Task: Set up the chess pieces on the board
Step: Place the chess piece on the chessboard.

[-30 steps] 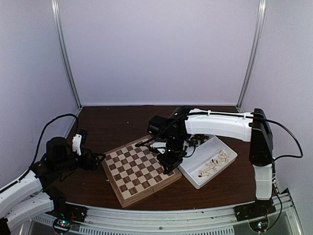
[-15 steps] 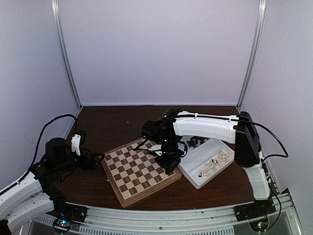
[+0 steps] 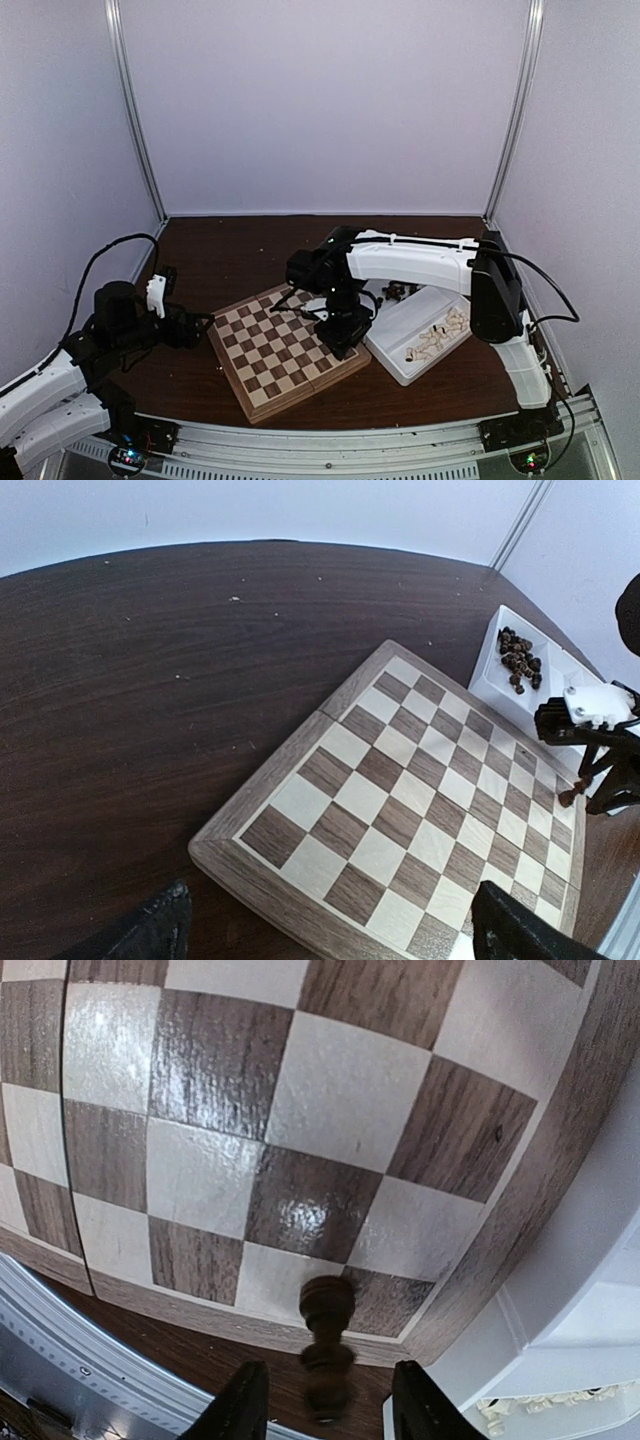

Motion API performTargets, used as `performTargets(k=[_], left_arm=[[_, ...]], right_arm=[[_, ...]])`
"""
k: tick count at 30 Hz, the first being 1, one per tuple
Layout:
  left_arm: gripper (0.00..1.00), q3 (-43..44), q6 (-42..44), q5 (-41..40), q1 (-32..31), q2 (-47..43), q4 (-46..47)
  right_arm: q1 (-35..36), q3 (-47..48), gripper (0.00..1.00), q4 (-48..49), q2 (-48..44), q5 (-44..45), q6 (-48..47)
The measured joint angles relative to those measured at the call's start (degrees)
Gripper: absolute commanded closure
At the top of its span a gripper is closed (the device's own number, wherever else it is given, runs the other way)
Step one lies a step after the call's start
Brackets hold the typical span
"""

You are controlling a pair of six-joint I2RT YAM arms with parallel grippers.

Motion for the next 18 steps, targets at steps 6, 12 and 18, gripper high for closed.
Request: performTargets(k=[6,12,18], left_arm=[[0.02,0.0,0.0,0.0,0.0,0.7,0.0],[0.02,0.0,0.0,-0.4,0.0,0.7,0.0],[0.02,0.0,0.0,-0.8,0.0,0.7,0.0]], right_arm=[[0.0,-1.6,0.5,3.5,-1.9,0.0,0.0],[0.0,-14.7,0.51,13.6,-12.1,1.1,0.3],[0.1,-29.0,0.52,27.5,-23.7,4.1,0.7]])
